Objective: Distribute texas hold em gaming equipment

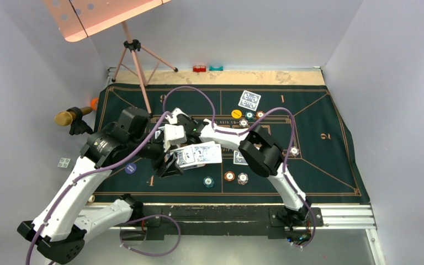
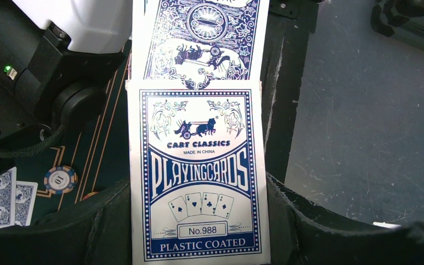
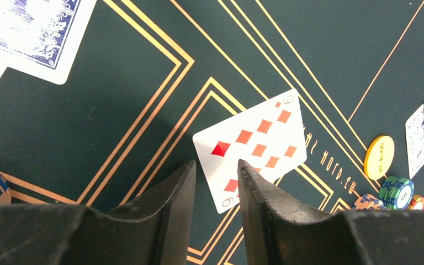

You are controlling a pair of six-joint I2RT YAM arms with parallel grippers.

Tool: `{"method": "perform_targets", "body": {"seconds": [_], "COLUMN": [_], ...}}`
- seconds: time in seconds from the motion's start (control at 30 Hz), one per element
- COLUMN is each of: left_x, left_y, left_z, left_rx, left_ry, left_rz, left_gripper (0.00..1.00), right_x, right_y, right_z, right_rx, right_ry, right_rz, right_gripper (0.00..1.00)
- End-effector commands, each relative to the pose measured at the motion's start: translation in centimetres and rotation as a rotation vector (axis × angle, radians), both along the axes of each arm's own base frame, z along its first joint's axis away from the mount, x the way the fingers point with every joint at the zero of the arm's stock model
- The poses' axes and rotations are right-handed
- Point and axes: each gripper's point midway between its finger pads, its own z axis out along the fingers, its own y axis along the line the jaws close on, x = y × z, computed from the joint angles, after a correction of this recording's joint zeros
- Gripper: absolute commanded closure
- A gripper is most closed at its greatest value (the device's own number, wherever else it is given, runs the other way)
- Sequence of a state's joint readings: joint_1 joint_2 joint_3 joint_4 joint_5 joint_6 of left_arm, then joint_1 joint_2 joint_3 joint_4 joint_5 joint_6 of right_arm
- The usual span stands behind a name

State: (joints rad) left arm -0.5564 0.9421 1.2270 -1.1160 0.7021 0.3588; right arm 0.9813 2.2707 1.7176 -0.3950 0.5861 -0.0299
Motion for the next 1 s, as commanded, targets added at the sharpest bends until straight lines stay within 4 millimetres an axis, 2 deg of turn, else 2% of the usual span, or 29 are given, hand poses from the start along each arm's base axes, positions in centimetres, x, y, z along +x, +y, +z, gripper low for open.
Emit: {"method": "perform_targets", "body": {"seconds": [0.0, 0.13, 0.27, 0.3, 0.37, 0.53, 0.6, 0.63, 0.73, 0.83, 0.97], "left_x": [0.4, 0.4, 0.4, 0.4, 0.4, 0.4, 0.5, 0.5, 0.6, 0.8, 0.9], "left_y": [-0.2, -0.2, -0.2, -0.2, -0.2, -0.2, -0.2, -0.2, -0.2, -0.2, -0.3], "left_z": [2.2, 2.2, 2.2, 2.2, 2.2, 2.1, 2.1, 2.0, 2.0, 2.0, 1.9], "left_rx": [-0.048, -0.048, -0.05, -0.05, -0.049, -0.045, -0.045, -0.045, -0.042, -0.037, -0.04], "left_ry": [-0.067, -0.068, -0.07, -0.069, -0.067, -0.073, -0.076, -0.073, -0.077, -0.083, -0.082], "left_rz": [-0.004, -0.004, -0.005, -0.005, -0.007, -0.011, -0.01, -0.01, -0.007, -0.006, -0.007], "left_gripper": [1.0, 1.0, 1.0, 1.0, 1.0, 1.0, 1.0, 1.0, 1.0, 1.0, 1.0], "right_x": [-0.6, -0.1, 0.9, 1.2, 2.1, 4.0, 3.8, 3.7, 2.0, -1.5, -6.4], "right_y": [0.2, -0.6, -1.1, -1.3, -2.2, -4.4, -5.8, -6.6, -8.3, -8.6, -8.9], "right_z": [-0.3, 0.4, 3.7, 5.0, 8.2, 17.7, 21.6, 22.7, 26.0, 29.4, 31.1], "right_rx": [0.044, 0.097, 0.231, 0.267, 0.32, 0.529, 0.675, 0.739, 0.96, 1.177, 1.313], "right_ry": [0.04, 0.053, 0.083, 0.085, 0.086, 0.093, 0.116, 0.143, 0.24, 0.333, 0.485], "right_rz": [0.008, -0.039, -0.081, -0.096, -0.136, -0.235, -0.26, -0.277, -0.238, -0.083, 0.07], "right_gripper": [0.59, 0.58, 0.54, 0.51, 0.34, 0.27, 0.2, 0.17, 0.13, 0.1, 0.08]}}
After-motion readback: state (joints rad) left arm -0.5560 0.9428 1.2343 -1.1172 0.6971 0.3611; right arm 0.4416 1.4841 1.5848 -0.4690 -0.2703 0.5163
